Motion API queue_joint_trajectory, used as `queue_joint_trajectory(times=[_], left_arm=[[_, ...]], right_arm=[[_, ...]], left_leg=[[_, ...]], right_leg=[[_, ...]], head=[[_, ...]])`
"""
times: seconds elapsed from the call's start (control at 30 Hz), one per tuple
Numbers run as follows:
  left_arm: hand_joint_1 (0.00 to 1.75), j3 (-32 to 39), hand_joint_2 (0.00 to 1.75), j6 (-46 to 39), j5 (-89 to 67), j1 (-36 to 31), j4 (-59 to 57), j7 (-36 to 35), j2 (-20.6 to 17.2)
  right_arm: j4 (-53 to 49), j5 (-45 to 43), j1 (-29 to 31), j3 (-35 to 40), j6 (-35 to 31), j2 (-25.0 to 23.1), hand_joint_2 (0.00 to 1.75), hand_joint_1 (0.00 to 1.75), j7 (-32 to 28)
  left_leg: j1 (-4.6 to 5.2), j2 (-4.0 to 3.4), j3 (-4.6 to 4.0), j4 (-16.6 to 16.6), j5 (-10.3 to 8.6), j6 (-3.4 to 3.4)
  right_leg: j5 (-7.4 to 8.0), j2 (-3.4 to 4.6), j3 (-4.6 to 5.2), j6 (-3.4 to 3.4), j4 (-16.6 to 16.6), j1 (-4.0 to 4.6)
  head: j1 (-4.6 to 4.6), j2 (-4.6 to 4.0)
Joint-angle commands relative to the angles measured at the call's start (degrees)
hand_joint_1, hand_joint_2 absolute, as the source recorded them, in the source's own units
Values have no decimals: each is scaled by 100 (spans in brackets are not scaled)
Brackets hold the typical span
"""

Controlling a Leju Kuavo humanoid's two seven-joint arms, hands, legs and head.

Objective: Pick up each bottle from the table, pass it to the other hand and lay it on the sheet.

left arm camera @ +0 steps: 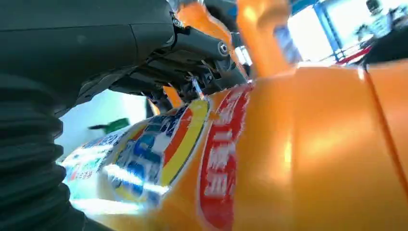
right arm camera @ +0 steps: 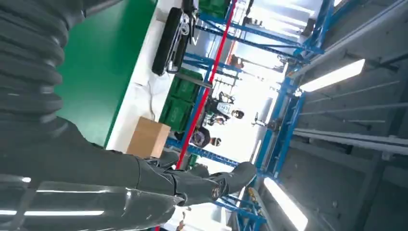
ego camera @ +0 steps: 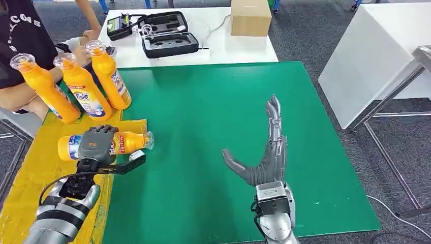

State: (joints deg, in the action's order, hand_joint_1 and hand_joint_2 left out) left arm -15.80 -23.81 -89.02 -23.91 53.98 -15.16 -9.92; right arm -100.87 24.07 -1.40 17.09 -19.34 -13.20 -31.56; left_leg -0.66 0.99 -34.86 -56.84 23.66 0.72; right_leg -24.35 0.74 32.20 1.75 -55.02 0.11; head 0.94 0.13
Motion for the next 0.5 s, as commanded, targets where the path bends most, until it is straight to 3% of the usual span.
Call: queue_joint_trajectory(times=[0.03, 0.4, 0.47, 0.5], left_arm=[[0, -57, 175, -726, -98, -805, -2191, -251, 19], [0, -99, 175, -1107, -98, -736, -2055, -607, -35], [0, 227, 175, -1246, -98, -646, -1898, -398, 31], [0, 776, 175, -1296, 160, -520, -1644, 240, 215]], right_arm=[[304, -64, 133, -84, -18, 199, 175, 0, 51], [308, -101, 84, -130, -16, 204, 175, 0, 66], [328, -116, 72, -162, -43, 194, 175, 0, 80], [322, -138, 58, -203, -32, 200, 175, 0, 92]], left_leg=[[-2, 1, 21, 7, 4, 0], [-3, 0, 22, 5, 8, 0], [-3, 1, 31, 4, 11, 1], [-3, -2, 19, 5, 6, 1]], right_leg=[[-5, -7, -26, -1, 9, 3], [-8, -8, -28, 1, 8, 4], [-13, -11, -39, 1, 8, 4], [-6, -5, -25, 0, 8, 4]], head=[[0, 0], [0, 0], [0, 0], [0, 0]])
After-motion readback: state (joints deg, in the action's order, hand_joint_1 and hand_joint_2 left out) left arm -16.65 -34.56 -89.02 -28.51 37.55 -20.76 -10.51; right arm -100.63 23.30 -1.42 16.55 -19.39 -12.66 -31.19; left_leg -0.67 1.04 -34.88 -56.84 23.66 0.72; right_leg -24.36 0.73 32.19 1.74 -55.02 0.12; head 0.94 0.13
